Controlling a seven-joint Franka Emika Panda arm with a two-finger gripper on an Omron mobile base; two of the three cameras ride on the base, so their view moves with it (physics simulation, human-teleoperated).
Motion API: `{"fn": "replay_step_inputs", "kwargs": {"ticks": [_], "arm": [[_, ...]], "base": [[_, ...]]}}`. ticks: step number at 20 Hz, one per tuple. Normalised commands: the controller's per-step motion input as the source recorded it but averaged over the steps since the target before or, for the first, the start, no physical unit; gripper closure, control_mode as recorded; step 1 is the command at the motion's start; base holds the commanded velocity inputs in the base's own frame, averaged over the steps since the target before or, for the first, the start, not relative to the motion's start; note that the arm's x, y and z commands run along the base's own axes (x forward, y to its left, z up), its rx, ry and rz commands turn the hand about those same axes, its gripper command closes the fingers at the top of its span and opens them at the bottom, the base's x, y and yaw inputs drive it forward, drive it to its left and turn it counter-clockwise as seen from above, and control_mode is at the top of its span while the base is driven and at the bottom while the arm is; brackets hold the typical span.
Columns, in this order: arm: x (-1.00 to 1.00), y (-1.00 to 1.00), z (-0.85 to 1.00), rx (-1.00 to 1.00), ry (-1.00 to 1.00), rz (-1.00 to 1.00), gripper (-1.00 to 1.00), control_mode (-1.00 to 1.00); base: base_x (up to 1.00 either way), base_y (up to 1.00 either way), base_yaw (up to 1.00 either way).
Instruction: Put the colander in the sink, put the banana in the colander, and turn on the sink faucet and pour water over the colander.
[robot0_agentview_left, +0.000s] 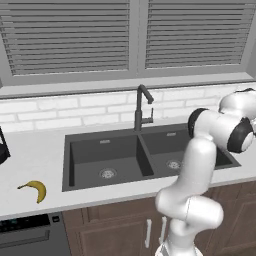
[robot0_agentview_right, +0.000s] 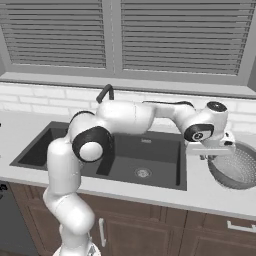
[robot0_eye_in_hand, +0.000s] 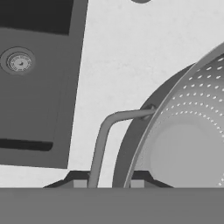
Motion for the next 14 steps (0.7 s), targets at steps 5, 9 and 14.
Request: {"fn": "replay_step_inputs", "kwargs": {"ticks": [5, 9, 14], "arm": [[-0.61, 1.0, 0.09, -0.18, -0.09, 0.07, 1.0, -1.0], [-0.52, 1.0, 0.14, -0.09, 0.0, 0.12, 1.0, -1.0], [-0.31, 1.0, 0.38, -0.01, 0.12, 0.14, 1.0, -1.0]], "base": [[0.0, 0.0, 0.0], [0.0, 0.0, 0.0], [0.0, 0.0, 0.0]]}}
